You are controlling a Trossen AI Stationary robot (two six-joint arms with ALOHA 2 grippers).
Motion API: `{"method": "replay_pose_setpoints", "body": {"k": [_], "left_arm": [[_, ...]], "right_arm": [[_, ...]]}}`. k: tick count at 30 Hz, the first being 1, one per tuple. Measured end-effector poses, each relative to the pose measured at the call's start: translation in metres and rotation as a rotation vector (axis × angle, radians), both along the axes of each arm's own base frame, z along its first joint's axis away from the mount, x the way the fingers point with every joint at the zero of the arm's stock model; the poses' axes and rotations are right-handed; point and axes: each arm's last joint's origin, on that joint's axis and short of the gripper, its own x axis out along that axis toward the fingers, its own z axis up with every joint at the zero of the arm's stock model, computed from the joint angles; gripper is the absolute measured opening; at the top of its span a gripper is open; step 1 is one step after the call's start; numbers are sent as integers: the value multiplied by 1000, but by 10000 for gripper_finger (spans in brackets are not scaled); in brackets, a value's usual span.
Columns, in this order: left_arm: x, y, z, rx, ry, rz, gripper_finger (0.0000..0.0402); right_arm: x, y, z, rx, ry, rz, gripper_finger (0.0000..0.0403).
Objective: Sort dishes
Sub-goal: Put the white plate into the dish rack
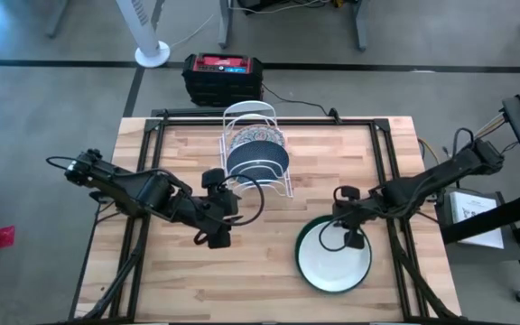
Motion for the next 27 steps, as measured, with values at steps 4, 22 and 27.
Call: {"method": "replay_pose_setpoints", "body": {"k": [4,22,27], "left_arm": [[1,-1,0,-13,-2,-7,205],[47,-28,-87,-239,-239,-132,205],[69,-37,-116,-248,-253,-127,205]], "right_arm": [[-2,-1,6,15,-25,-23,3],[-3,-2,9,-15,-56,-14,0],[-1,-1,18,-6,-82,-17,0]]}}
